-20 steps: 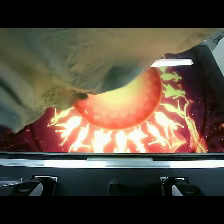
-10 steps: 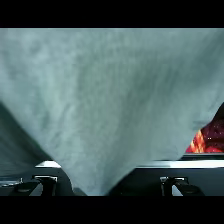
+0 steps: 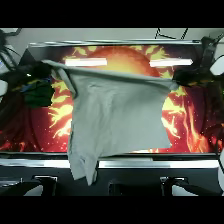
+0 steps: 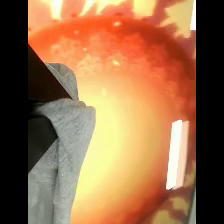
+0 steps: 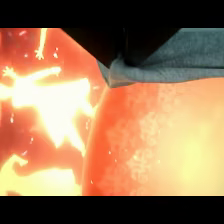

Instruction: Fold the clothes and pants, and hang the long-sleeved shirts on hangers.

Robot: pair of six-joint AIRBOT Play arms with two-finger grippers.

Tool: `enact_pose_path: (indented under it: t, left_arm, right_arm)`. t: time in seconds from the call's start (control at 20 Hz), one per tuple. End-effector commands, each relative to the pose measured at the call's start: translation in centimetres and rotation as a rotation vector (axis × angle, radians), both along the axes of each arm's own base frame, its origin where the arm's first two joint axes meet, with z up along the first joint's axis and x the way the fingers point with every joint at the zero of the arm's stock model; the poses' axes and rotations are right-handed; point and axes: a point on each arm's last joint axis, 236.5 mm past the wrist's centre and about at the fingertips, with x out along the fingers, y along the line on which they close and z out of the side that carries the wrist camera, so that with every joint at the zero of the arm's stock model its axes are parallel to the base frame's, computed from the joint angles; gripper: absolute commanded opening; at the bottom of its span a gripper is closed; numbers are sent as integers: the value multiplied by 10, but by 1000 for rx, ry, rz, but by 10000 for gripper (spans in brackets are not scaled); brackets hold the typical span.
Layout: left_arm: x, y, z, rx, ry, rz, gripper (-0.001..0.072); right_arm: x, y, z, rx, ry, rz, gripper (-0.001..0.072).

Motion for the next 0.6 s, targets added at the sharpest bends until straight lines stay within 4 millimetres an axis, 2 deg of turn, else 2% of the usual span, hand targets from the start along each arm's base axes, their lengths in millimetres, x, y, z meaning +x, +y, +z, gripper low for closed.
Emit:
enact_pose_path:
  t: [0.0, 0.15, 0.25, 0.3, 0.35, 0.4, 0.45, 0.55]
  left_arm:
    - [1, -30, -118, -43, 264, -49, 27]
    - [-19, -53, -160, -95, 429, -103, 27]
    - [-34, -60, -169, -141, 519, -109, 49]
    - [-42, -57, -168, -153, 563, -111, 163]
    - [-54, -48, -165, -151, 622, -128, 395]
    - [-67, -30, -162, -129, 689, -141, 595]
    - [-85, -8, -161, -103, 769, -146, 645]
    - [-131, 38, -164, -107, 953, -115, 643]
  right_arm:
    - [14, 20, -72, 170, 130, -105, 40]
    - [12, 38, -97, 258, 206, -106, 40]
    - [8, 43, -103, 281, 237, -104, 52]
    - [6, 38, -99, 282, 242, -109, 179]
    - [1, 27, -92, 278, 254, -109, 382]
    - [-8, 11, -84, 266, 277, -93, 474]
    - [-24, -13, -77, 257, 319, -84, 516]
    - [-70, -59, -77, 277, 452, -135, 516]
